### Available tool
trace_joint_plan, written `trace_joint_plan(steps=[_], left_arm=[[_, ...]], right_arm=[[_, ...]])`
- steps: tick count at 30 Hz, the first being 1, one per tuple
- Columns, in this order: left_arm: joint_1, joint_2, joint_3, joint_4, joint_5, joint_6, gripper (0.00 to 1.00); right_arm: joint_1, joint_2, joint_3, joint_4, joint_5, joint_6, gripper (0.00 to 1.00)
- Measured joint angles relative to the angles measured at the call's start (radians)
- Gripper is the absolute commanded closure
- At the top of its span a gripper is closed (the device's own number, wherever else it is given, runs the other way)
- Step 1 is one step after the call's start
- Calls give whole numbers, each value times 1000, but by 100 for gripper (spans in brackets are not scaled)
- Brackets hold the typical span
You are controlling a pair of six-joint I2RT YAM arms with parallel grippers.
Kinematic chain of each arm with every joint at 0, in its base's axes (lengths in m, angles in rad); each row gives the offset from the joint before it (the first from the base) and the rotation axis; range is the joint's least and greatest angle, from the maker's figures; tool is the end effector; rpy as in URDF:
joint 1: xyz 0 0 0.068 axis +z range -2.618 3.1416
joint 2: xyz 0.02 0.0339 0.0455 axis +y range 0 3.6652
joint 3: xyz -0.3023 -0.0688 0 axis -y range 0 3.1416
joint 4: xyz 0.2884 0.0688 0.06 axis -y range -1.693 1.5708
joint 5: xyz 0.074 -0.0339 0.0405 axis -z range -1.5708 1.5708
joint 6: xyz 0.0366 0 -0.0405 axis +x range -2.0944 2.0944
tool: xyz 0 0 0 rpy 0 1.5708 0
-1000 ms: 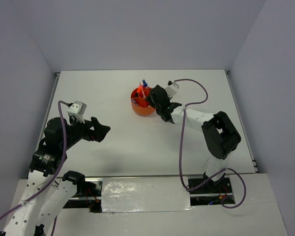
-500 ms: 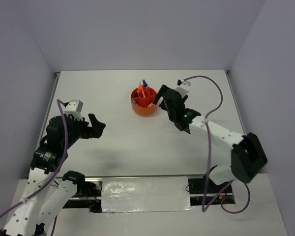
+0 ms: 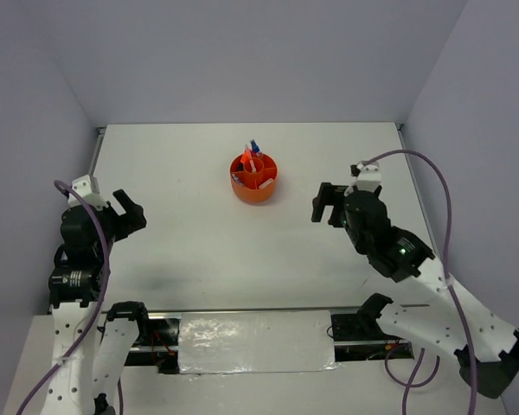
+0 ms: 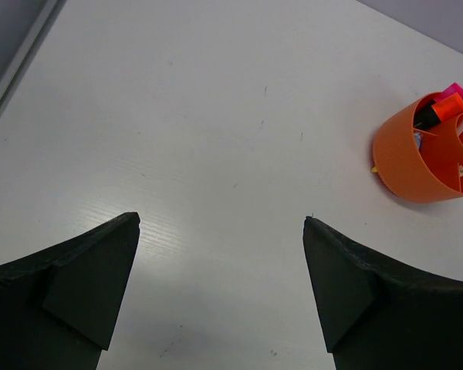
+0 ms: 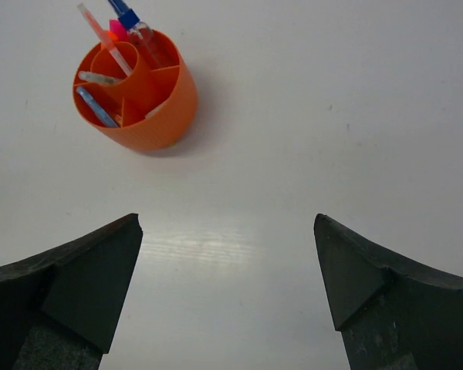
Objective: Sort the stationery into containers
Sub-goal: Reset both arms
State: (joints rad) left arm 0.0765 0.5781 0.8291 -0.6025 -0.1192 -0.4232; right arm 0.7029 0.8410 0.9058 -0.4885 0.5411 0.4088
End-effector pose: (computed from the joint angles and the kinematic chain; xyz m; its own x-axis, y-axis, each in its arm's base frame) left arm 0.1342 0.0146 0.3704 -0.2361 -0.4271 -0.8728 -0.3117 0.8841 -0.3482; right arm 0.1636 0.1139 0.3740 -0.3657 0.1367 -0.9206 -0.0550 0.9842 0.1680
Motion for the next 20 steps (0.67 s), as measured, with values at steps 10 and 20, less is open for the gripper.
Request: trace_joint_plan(steps=[10,20], left_arm=[[-103,-167,-3,4,19,-5,1],[-117,-175,-14,9,21,-23,1]], right_arm=[[0,-353,65,-274,-11,-37,0],[0,-408,66,-352,-10,-40,0]])
